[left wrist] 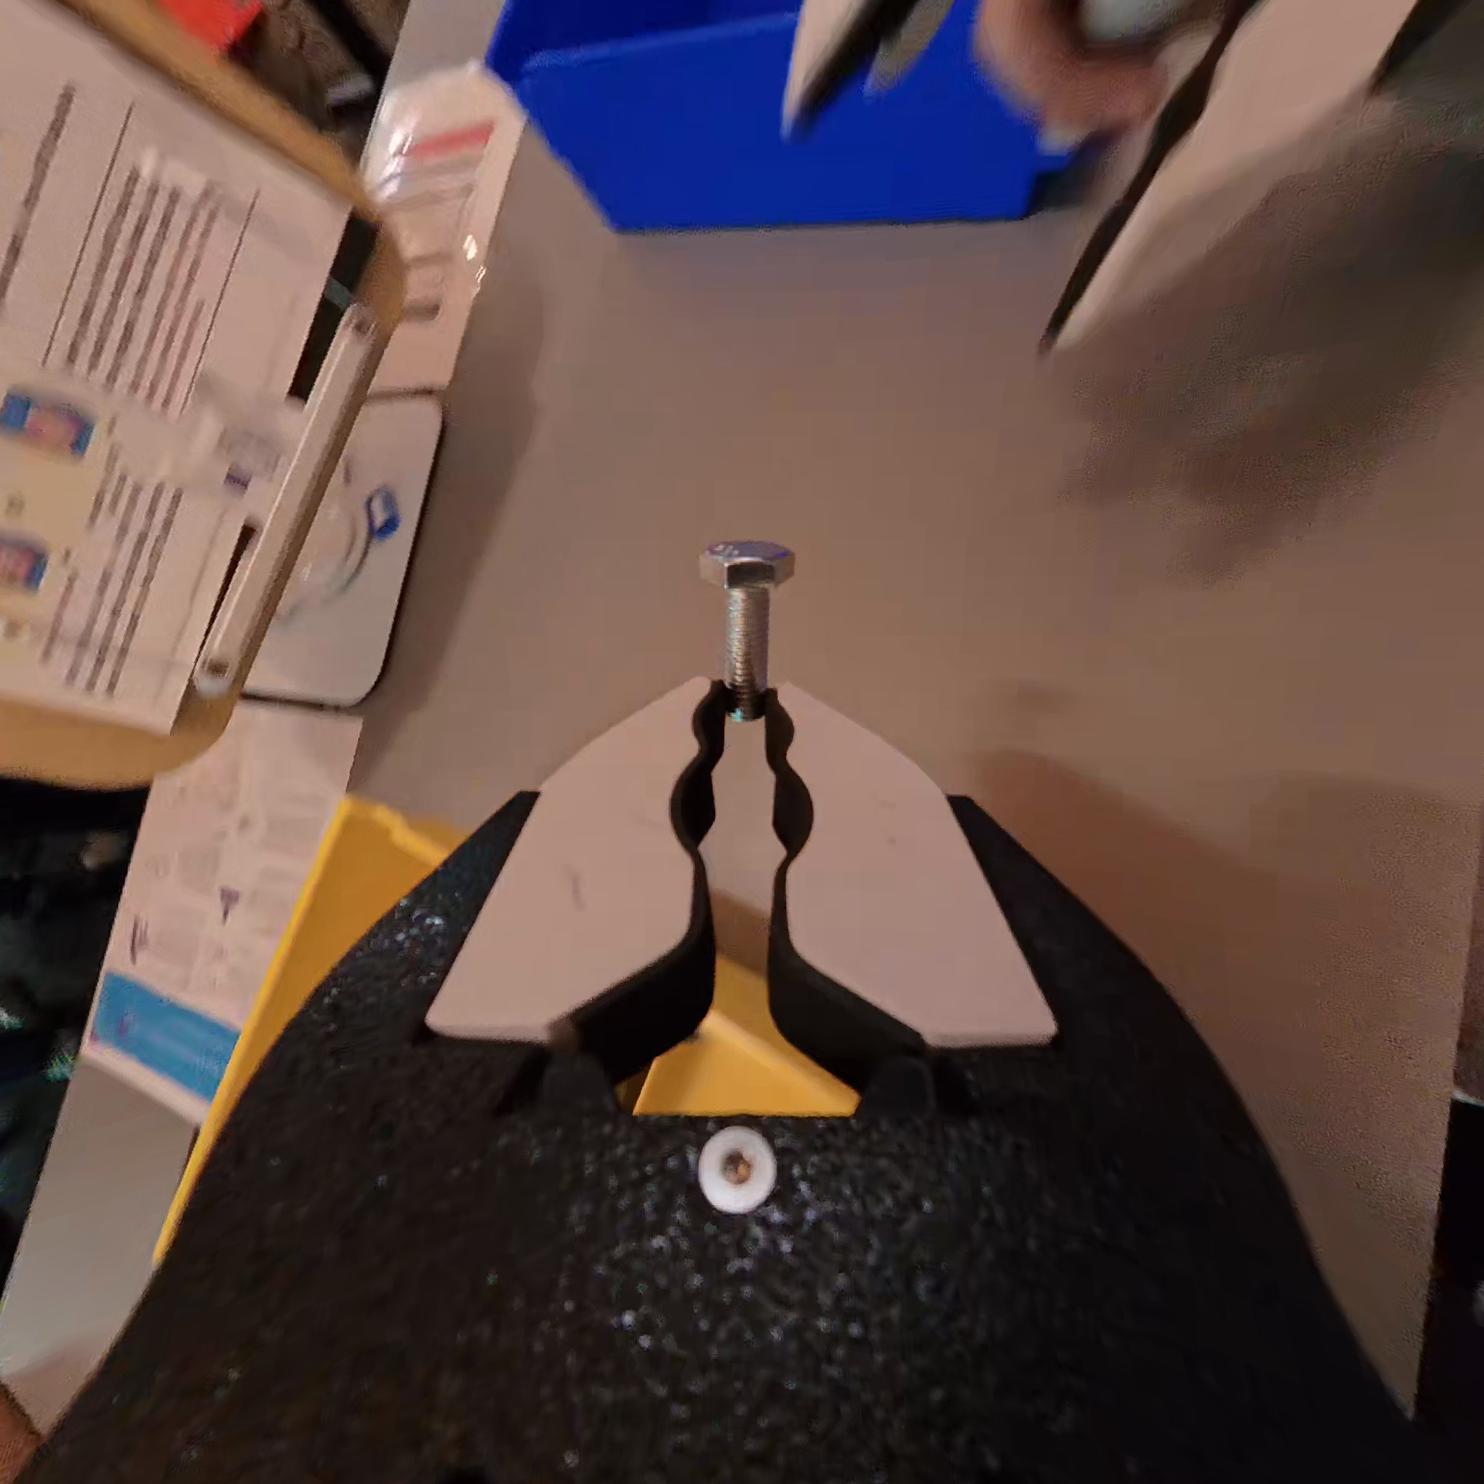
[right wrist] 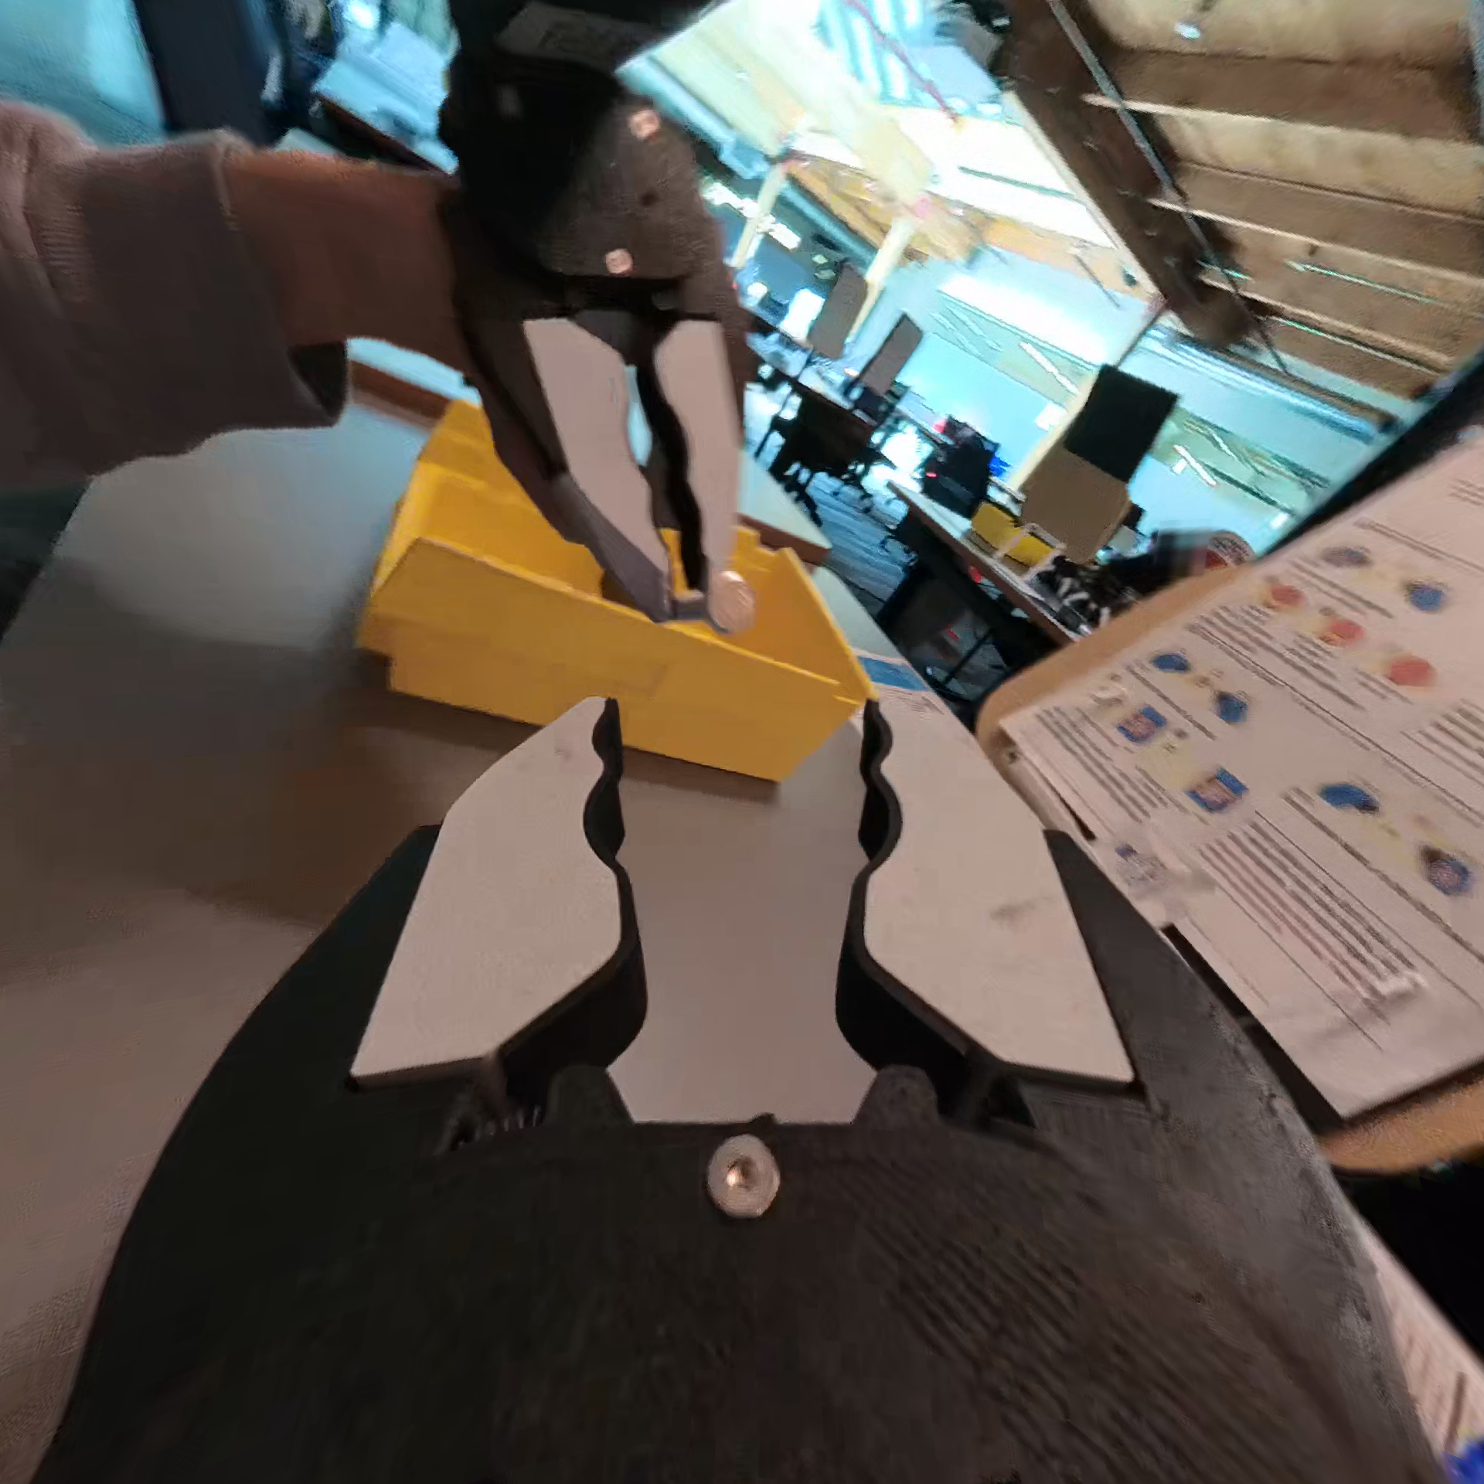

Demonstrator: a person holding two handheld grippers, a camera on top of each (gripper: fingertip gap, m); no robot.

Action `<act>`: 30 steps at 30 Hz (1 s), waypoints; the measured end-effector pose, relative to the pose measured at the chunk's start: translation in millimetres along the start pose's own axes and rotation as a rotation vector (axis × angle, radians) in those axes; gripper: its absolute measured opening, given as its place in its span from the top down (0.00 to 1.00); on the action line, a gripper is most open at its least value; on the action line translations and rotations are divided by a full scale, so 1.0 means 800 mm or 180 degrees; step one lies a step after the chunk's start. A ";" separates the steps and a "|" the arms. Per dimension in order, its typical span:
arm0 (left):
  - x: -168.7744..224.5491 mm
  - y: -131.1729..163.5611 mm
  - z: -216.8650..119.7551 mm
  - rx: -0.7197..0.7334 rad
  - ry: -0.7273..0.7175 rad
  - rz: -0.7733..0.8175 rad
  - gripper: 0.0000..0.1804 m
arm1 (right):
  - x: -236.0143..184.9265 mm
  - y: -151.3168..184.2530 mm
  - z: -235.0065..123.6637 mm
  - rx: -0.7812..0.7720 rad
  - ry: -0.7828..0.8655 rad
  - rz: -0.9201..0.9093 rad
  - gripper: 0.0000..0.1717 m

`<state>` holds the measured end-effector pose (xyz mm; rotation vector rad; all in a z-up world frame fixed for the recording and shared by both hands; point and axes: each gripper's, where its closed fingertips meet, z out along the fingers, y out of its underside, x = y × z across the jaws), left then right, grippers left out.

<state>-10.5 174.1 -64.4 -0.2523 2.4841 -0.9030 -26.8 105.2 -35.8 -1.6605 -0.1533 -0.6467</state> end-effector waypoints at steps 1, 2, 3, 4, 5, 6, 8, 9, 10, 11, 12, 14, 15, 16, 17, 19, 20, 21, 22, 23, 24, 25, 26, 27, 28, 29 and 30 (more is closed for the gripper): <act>0.019 -0.010 0.009 0.0049 0.0003 0.0109 0.95 | -0.018 0.005 0.008 -0.0099 -0.0068 -0.0144 0.68; 0.036 -0.018 0.017 0.0090 0.0004 0.0204 0.95 | -0.032 0.012 0.011 -0.0223 -0.0078 -0.0247 0.68; 0.051 -0.022 0.024 0.0124 -0.0002 0.0293 0.95 | -0.043 0.019 0.011 -0.0316 -0.0084 -0.0301 0.69; 0.065 -0.026 0.030 0.0156 -0.0013 0.0365 0.95 | -0.055 0.022 0.007 -0.0345 -0.0116 -0.0295 0.71; 0.078 -0.028 0.034 0.0188 -0.0015 0.0435 0.95 | -0.064 0.023 0.002 -0.0346 -0.0133 -0.0259 0.73; 0.087 -0.029 0.038 0.0173 -0.0005 0.0526 0.95 | -0.070 0.023 -0.004 -0.0327 -0.0142 -0.0234 0.76; 0.094 -0.027 0.039 0.0011 -0.0040 0.0638 0.95 | -0.077 0.022 -0.012 -0.0279 -0.0186 -0.0174 0.80; 0.095 -0.027 0.039 -0.0024 -0.0055 0.0663 0.95 | -0.075 0.025 -0.013 -0.0311 -0.0169 -0.0167 0.83; 0.096 -0.027 0.041 -0.0041 -0.0051 0.0672 0.95 | -0.071 0.028 -0.013 -0.0332 -0.0135 -0.0188 0.86; 0.095 -0.026 0.044 -0.0050 -0.0046 0.0674 0.95 | -0.068 0.029 -0.013 -0.0322 -0.0118 -0.0199 0.89; 0.094 -0.024 0.047 -0.0059 -0.0034 0.0665 0.95 | -0.067 0.032 -0.011 -0.0334 -0.0158 -0.0182 0.89; 0.089 -0.021 0.051 -0.0040 -0.0006 0.0593 0.95 | -0.063 0.042 -0.008 -0.0403 -0.0183 -0.0200 0.89; 0.085 -0.022 0.052 0.0024 -0.0013 0.0530 0.95 | -0.059 0.042 -0.007 -0.0358 -0.0140 -0.0182 0.89; 0.081 -0.026 0.050 0.0139 -0.0032 0.0465 0.95 | -0.053 0.040 -0.007 -0.0281 -0.0088 -0.0065 0.90; 0.076 -0.033 0.047 0.0315 -0.0048 0.0399 0.95 | -0.047 0.037 -0.008 -0.0160 -0.0051 0.0130 0.90; 0.069 -0.052 0.033 0.0829 -0.0047 0.0182 0.90 | -0.033 0.018 -0.015 0.0311 -0.0041 0.0747 0.90; 0.069 -0.063 0.023 0.1118 0.0042 0.0055 0.88 | -0.027 0.007 -0.021 0.0587 -0.0075 0.1109 0.90; 0.070 -0.073 0.013 0.1400 0.0148 -0.0072 0.88 | -0.020 -0.004 -0.028 0.0862 -0.0101 0.1443 0.90; 0.070 -0.083 0.003 0.1657 0.0219 -0.0197 0.86 | -0.013 -0.012 -0.034 0.1108 -0.0116 0.1730 0.90; 0.071 -0.091 -0.006 0.1869 0.0294 -0.0279 0.83 | -0.008 -0.019 -0.039 0.1313 -0.0149 0.1974 0.90; 0.074 -0.097 -0.014 0.2024 0.0376 -0.0307 0.84 | -0.006 -0.027 -0.044 0.1494 -0.0225 0.2175 0.90; 0.076 -0.102 -0.019 0.2133 0.0403 -0.0320 0.85 | -0.006 -0.034 -0.048 0.1654 -0.0298 0.2315 0.90; 0.077 -0.106 -0.023 0.2217 0.0391 -0.0321 0.85 | -0.007 -0.041 -0.050 0.1752 -0.0349 0.2388 0.90; 0.080 -0.111 -0.027 0.2284 0.0393 -0.0296 0.85 | -0.010 -0.045 -0.049 0.1789 -0.0397 0.2411 0.90; 0.082 -0.114 -0.028 0.2322 0.0384 -0.0265 0.86 | -0.013 -0.049 -0.049 0.1805 -0.0440 0.2416 0.90; 0.081 -0.116 -0.029 0.2332 0.0325 -0.0247 0.86 | -0.017 -0.052 -0.048 0.1823 -0.0494 0.2420 0.90; 0.080 -0.117 -0.028 0.2337 0.0263 -0.0225 0.86 | -0.021 -0.055 -0.047 0.1838 -0.0558 0.2415 0.90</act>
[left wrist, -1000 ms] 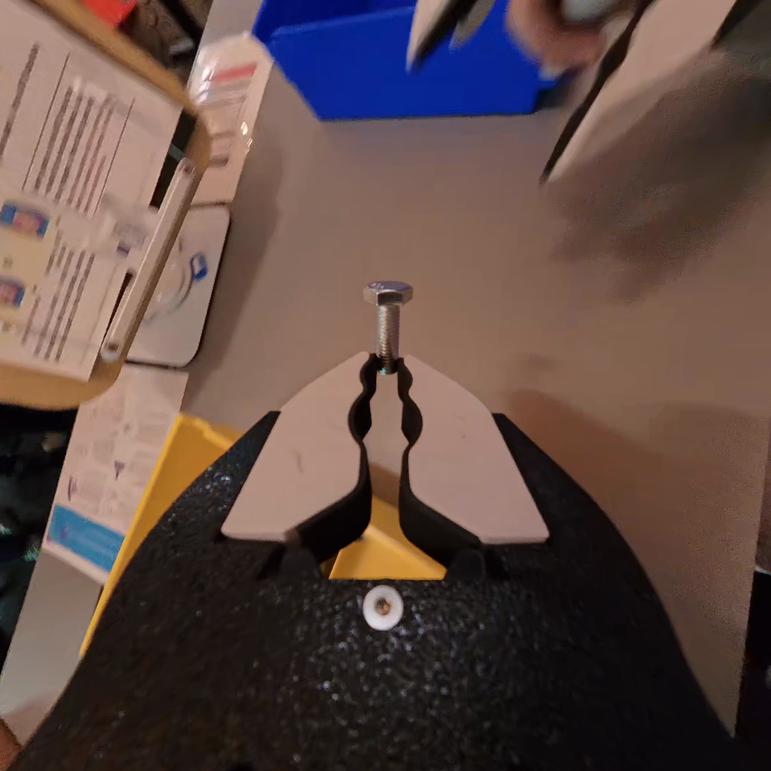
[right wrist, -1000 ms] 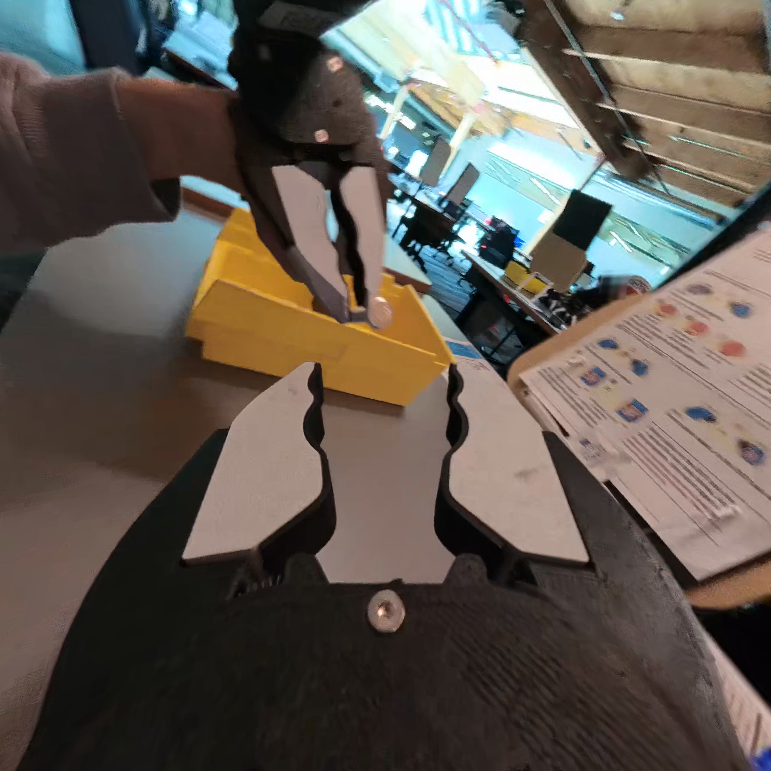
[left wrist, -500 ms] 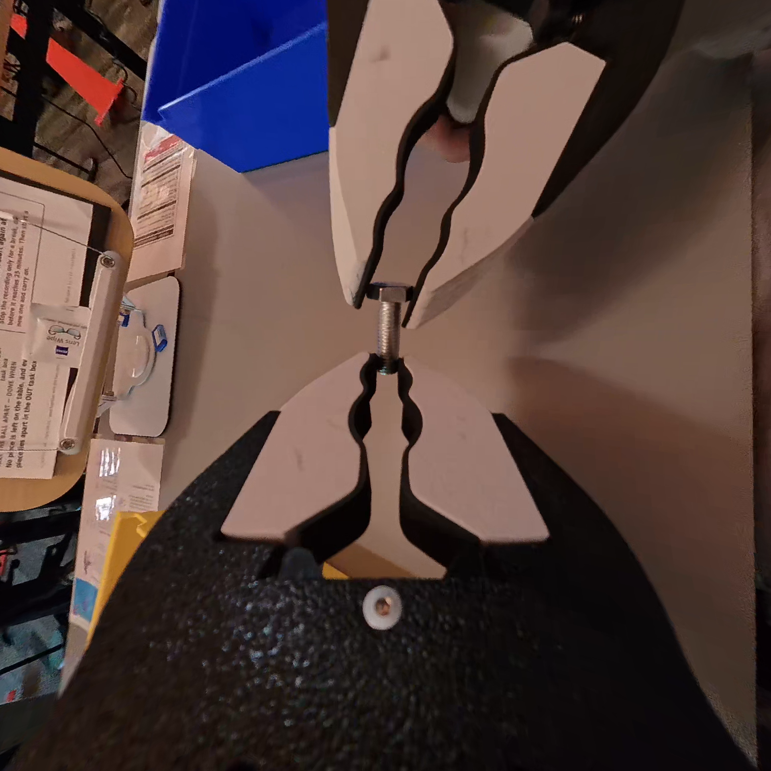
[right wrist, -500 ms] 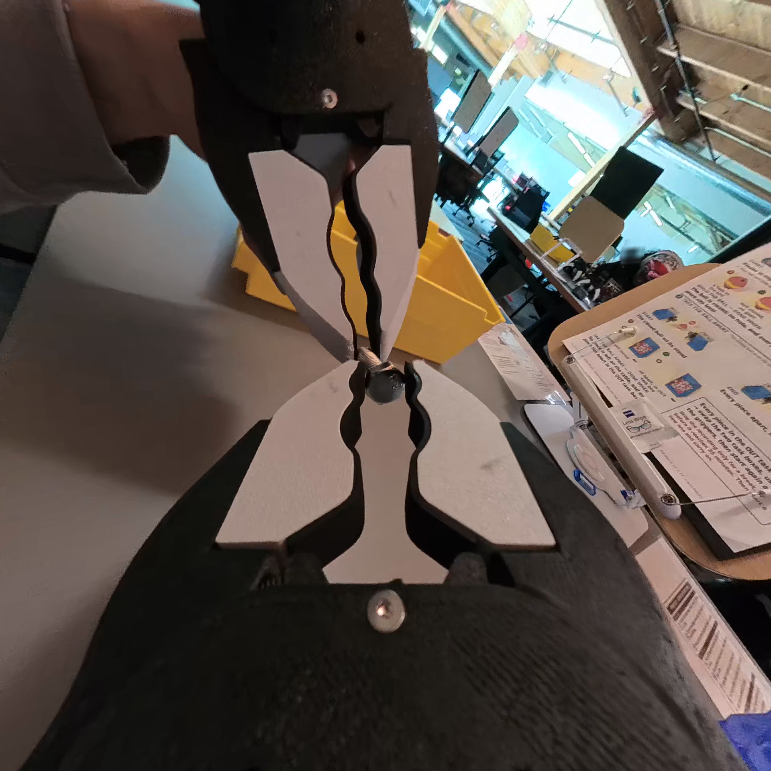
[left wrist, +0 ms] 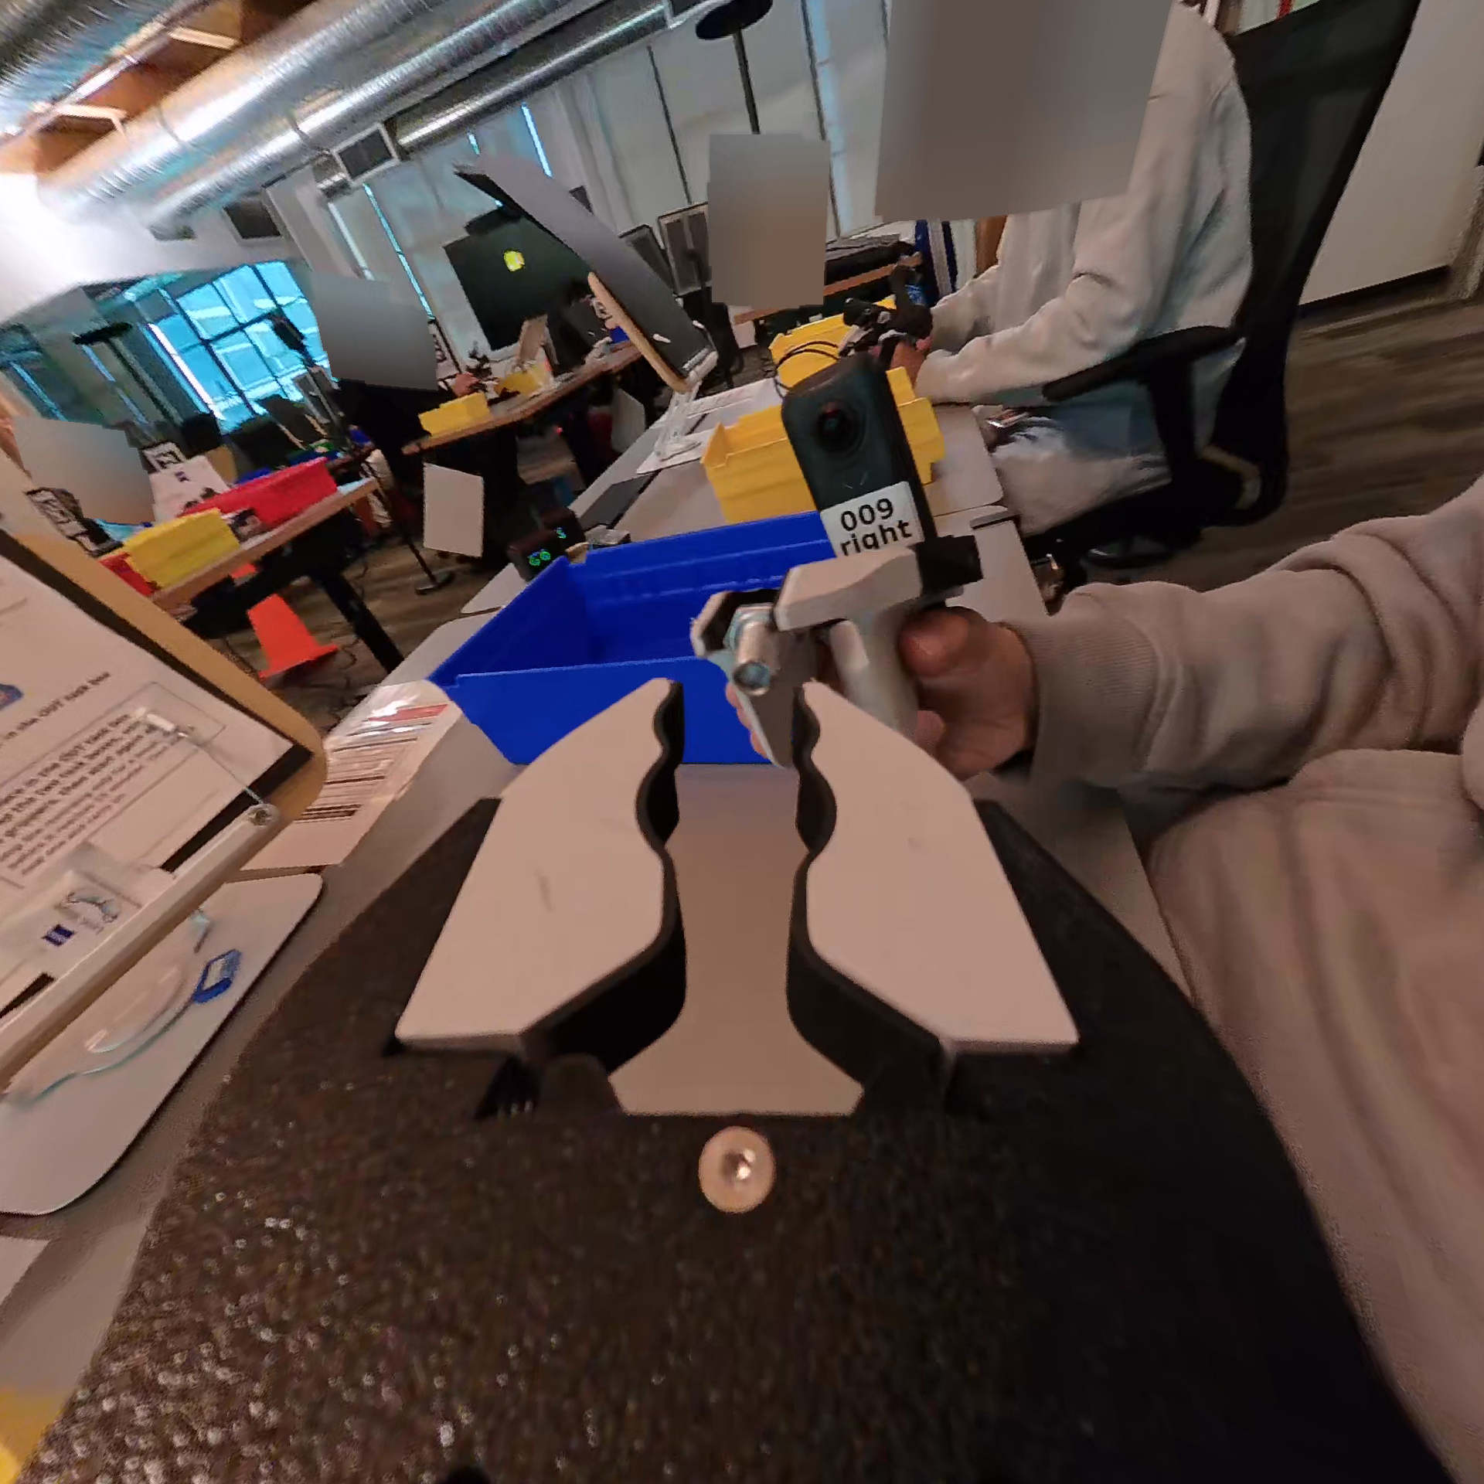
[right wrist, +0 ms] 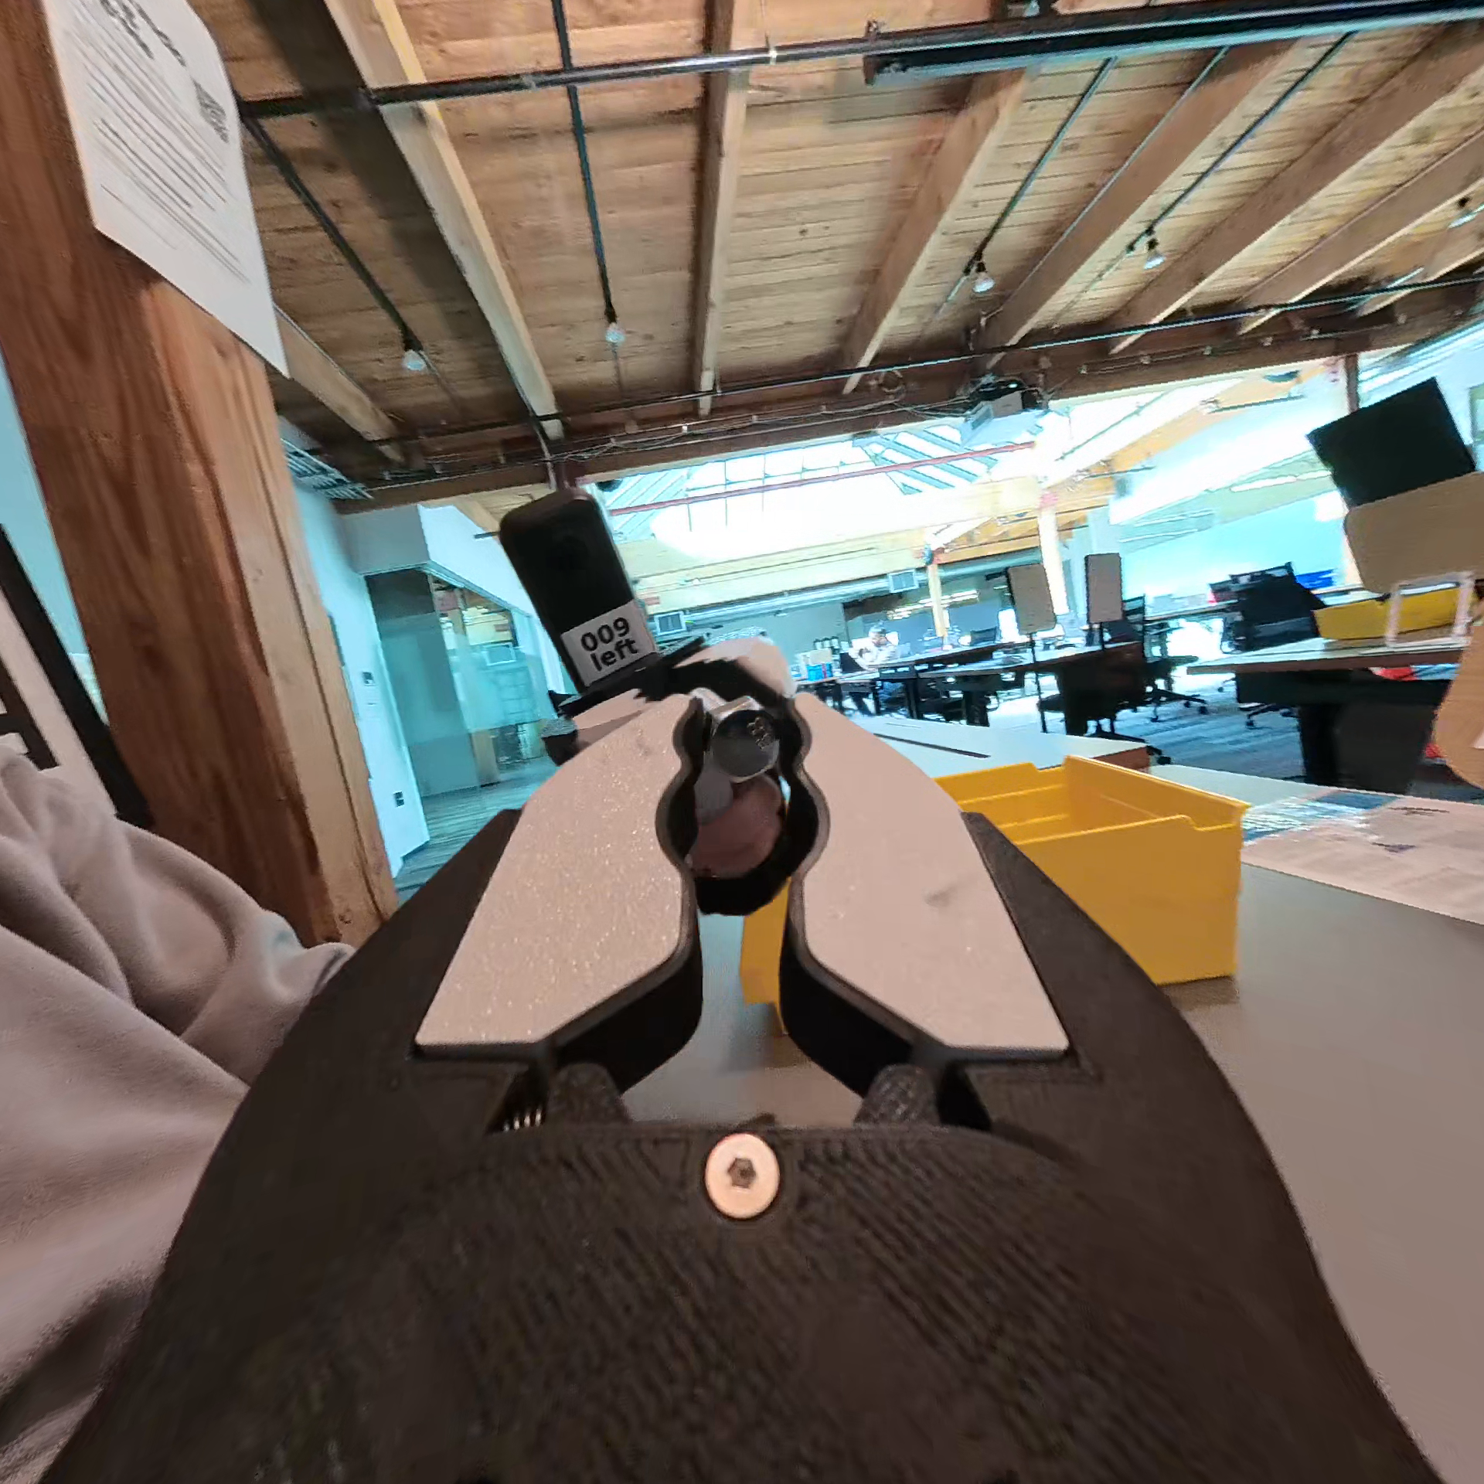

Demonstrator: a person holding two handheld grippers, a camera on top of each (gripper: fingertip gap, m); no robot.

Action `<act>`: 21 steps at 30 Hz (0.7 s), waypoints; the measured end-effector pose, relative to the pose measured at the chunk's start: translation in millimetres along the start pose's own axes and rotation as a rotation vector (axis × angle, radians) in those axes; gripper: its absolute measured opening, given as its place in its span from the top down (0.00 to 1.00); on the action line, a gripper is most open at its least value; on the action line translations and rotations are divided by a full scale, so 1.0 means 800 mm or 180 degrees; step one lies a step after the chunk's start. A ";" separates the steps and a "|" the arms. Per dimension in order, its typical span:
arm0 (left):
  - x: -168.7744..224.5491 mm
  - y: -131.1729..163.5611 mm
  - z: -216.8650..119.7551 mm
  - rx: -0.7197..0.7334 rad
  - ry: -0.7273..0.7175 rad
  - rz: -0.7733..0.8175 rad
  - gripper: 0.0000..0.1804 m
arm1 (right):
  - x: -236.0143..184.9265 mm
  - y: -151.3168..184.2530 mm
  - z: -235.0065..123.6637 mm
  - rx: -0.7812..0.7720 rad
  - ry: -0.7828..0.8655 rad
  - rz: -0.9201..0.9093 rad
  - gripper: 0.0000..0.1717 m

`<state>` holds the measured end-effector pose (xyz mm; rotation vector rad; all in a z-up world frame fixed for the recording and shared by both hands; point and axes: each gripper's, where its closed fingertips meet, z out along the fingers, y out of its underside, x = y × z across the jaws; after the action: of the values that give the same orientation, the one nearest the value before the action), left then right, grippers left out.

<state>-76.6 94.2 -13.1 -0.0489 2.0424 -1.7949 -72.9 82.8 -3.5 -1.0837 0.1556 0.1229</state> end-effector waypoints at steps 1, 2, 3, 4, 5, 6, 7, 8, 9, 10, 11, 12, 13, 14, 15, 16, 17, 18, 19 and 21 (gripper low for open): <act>0.001 -0.001 0.000 0.0019 0.0004 0.0040 0.89 | -0.002 0.002 0.001 -0.0014 -0.0017 0.0003 0.90; 0.003 -0.002 0.000 0.0049 0.0023 0.0078 0.94 | 0.000 0.004 0.002 -0.0037 0.0014 -0.0012 0.90; 0.004 -0.002 0.000 0.0060 0.0018 0.0122 0.96 | 0.000 0.006 0.002 -0.0065 0.0009 -0.0039 0.90; 0.004 0.000 0.000 0.0029 0.0011 0.0175 0.96 | 0.000 0.008 0.001 -0.0090 -0.0007 -0.0061 0.90; 0.004 0.003 0.000 -0.0035 -0.0011 0.0225 0.96 | 0.001 0.011 0.000 -0.0132 -0.0008 -0.0090 0.90; 0.003 0.006 0.000 -0.0117 -0.0046 0.0270 0.96 | 0.004 0.014 -0.001 -0.0200 0.0019 -0.0162 0.90; 0.003 0.010 0.001 -0.0207 -0.0059 0.0296 0.97 | 0.005 0.017 -0.002 -0.0263 0.0032 -0.0269 0.90; 0.002 0.014 0.001 -0.0309 -0.0061 0.0279 0.97 | 0.007 0.021 -0.004 -0.0349 0.0052 -0.0391 0.90; 0.001 0.019 0.002 -0.0412 -0.0069 0.0243 0.97 | 0.010 0.025 -0.005 -0.0456 0.0105 -0.0531 0.90; 0.000 0.023 0.002 -0.0495 -0.0084 0.0227 0.98 | 0.013 0.028 -0.007 -0.0554 0.0153 -0.0698 0.90; -0.001 0.025 0.002 -0.0535 -0.0102 0.0217 0.99 | 0.013 0.030 -0.008 -0.0635 0.0170 -0.0872 0.90; 0.000 0.025 0.002 -0.0530 -0.0089 0.0181 1.00 | 0.014 0.033 -0.009 -0.0739 0.0198 -0.1003 0.90; 0.001 0.024 0.002 -0.0507 -0.0049 0.0122 1.00 | 0.014 0.031 -0.009 -0.0742 0.0231 -0.1025 0.90; 0.001 0.023 0.001 -0.0476 -0.0027 0.0066 1.00 | 0.013 0.030 -0.008 -0.0740 0.0247 -0.0963 0.90; 0.001 0.022 0.000 -0.0448 -0.0001 0.0031 1.00 | 0.013 0.030 -0.006 -0.0733 0.0255 -0.0908 0.90; 0.002 0.021 0.000 -0.0432 0.0023 0.0013 0.96 | 0.015 0.031 -0.006 -0.0713 0.0273 -0.0872 0.90; 0.003 0.021 0.000 -0.0434 0.0041 -0.0002 0.90 | 0.016 0.033 -0.005 -0.0716 0.0289 -0.0852 0.90; 0.004 0.022 0.000 -0.0452 0.0067 0.0000 0.88 | 0.017 0.036 -0.005 -0.0736 0.0283 -0.0831 0.90; 0.004 0.023 0.001 -0.0474 0.0056 0.0012 0.89 | 0.018 0.037 -0.005 -0.0733 0.0272 -0.0815 0.90; 0.000 0.025 0.001 -0.0509 -0.0032 0.0017 0.95 | 0.017 0.038 -0.005 -0.0728 0.0265 -0.0805 0.90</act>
<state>-71.2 96.6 -32.4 -0.0987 2.1726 -1.6213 -64.9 94.0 -34.5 -1.3279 0.0791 -0.1350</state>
